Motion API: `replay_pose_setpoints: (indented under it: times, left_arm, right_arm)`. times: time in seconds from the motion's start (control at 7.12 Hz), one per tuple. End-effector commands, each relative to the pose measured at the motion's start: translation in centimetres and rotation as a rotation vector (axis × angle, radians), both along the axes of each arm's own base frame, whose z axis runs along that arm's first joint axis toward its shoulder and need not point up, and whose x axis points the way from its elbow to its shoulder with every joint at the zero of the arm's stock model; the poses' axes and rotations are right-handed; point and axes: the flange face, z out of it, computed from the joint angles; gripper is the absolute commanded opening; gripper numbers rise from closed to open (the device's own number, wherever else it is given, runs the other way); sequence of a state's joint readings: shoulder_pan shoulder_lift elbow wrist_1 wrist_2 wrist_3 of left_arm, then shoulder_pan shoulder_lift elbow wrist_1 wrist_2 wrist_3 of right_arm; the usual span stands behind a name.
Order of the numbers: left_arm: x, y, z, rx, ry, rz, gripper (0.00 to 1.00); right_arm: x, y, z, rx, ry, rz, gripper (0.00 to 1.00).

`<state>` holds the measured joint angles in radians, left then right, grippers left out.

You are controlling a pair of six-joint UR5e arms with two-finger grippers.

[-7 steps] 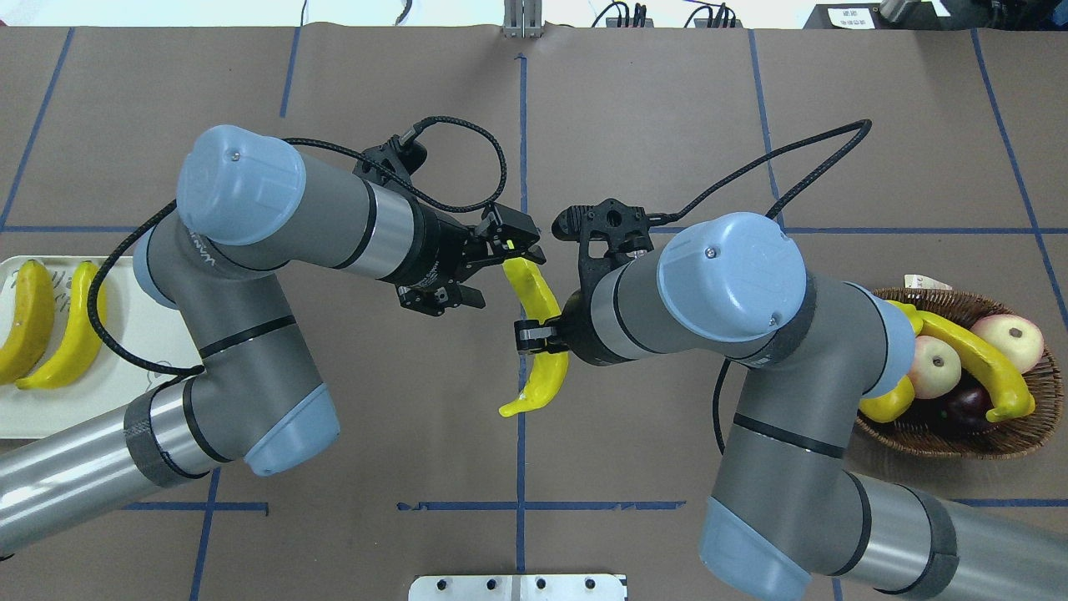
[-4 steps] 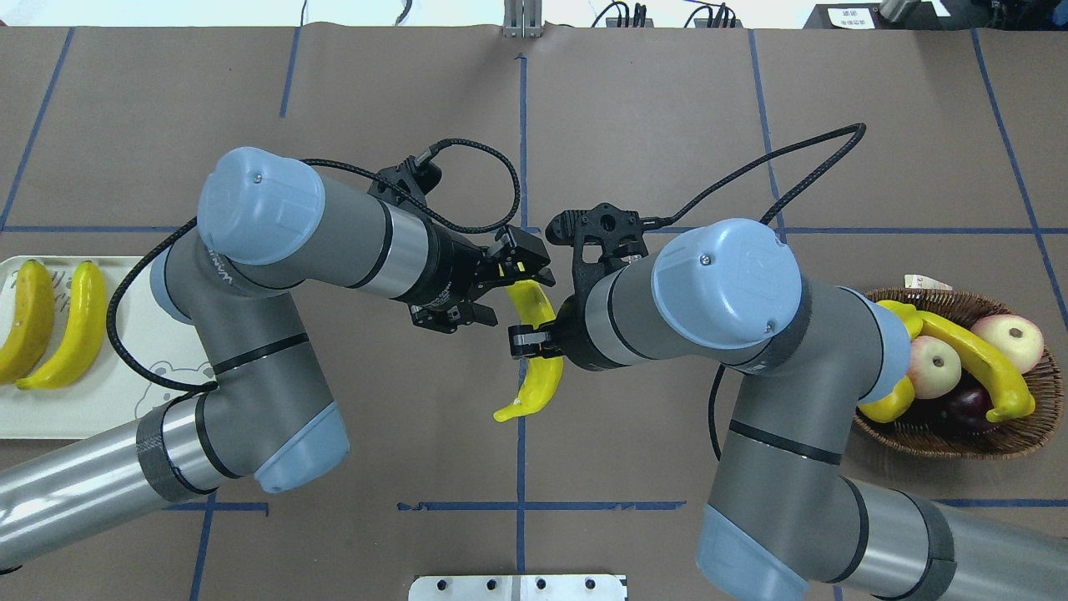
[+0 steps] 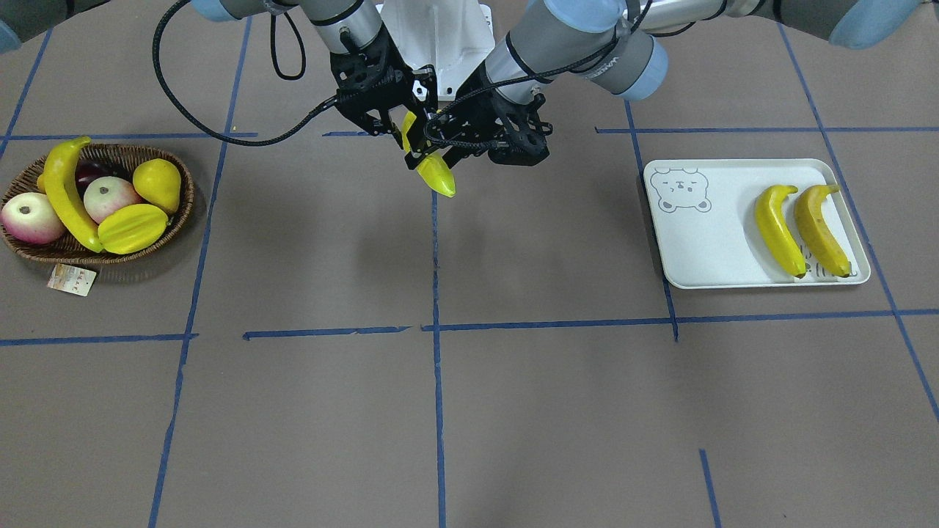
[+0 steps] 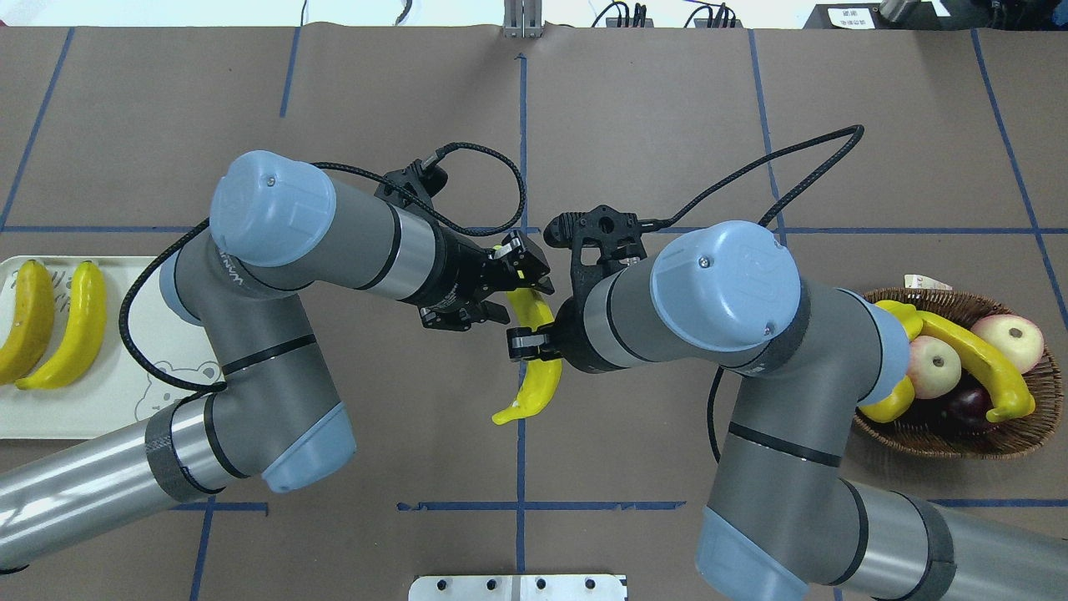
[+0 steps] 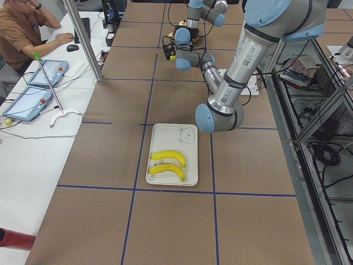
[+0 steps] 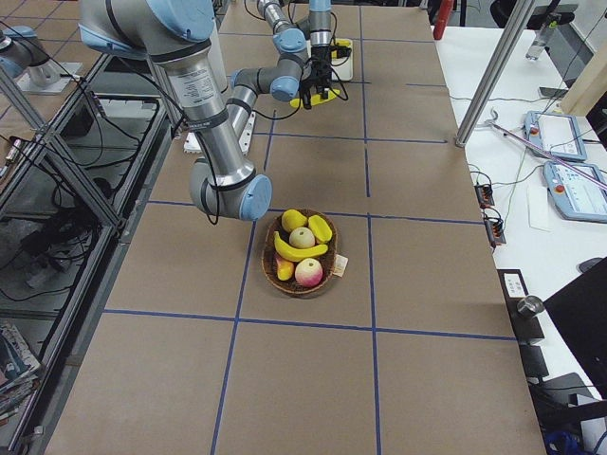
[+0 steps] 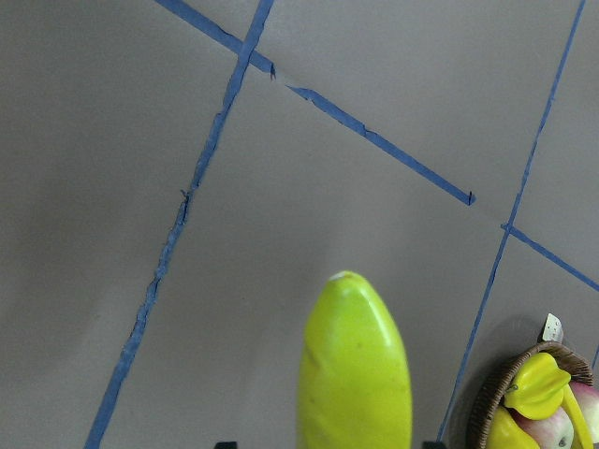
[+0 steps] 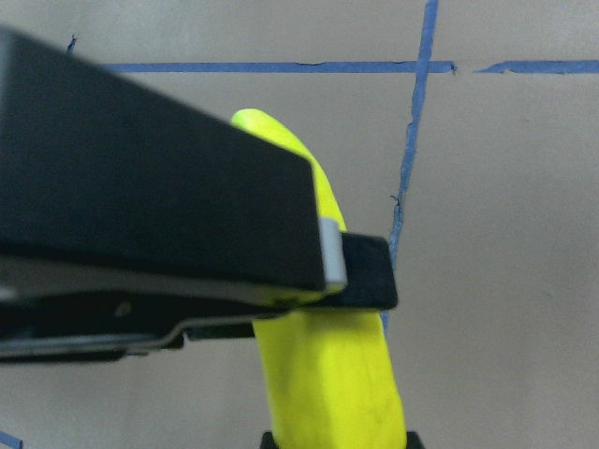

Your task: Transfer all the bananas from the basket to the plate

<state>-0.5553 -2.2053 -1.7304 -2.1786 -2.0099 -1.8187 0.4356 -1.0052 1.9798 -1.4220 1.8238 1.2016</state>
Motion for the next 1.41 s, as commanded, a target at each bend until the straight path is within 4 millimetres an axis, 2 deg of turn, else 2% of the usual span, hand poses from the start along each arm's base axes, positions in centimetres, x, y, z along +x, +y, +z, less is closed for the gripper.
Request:
replay_pose_setpoints:
  times: [0.0, 0.14, 0.28, 0.7, 0.84, 0.98, 1.12, 1.26]
  left_arm:
    - [0.1, -0.1, 0.0, 0.007, -0.004, -0.001, 0.02]
    - [0.1, -0.1, 0.3, 0.011, -0.008, 0.0, 0.0]
    - [0.1, -0.1, 0.2, 0.012, -0.007, 0.0, 0.0]
    - [-0.9, -1.3, 0.8, 0.002, -0.023, -0.021, 0.0]
    - [-1.9, -2.8, 2.7, -0.033, -0.075, -0.033, 0.0]
    - [-3.2, -4.1, 5.9, -0.01, -0.17, -0.001, 0.0]
    - [-5.5, -5.4, 9.8, 0.027, -0.292, 0.021, 0.0]
    - [-8.3, -6.5, 12.5, 0.06, -0.364, 0.028, 0.0]
  right_arm:
    - [-0.1, 0.3, -0.2, 0.002, -0.004, -0.008, 0.13]
    - [-0.1, 0.5, -0.2, 0.002, -0.007, -0.009, 0.88]
    - [0.5, 0.8, -0.7, 0.008, -0.021, -0.014, 1.0]
    - [1.2, 1.0, -1.1, 0.013, -0.034, -0.01, 1.0]
    - [2.6, 1.2, -1.6, 0.02, -0.054, -0.008, 1.0]
    - [4.0, 1.5, -0.8, 0.021, -0.052, -0.006, 1.0]
    - [4.7, 1.6, -0.1, 0.015, -0.046, -0.007, 1.0]
    - [4.7, 1.3, 0.2, 0.014, -0.037, -0.004, 1.0]
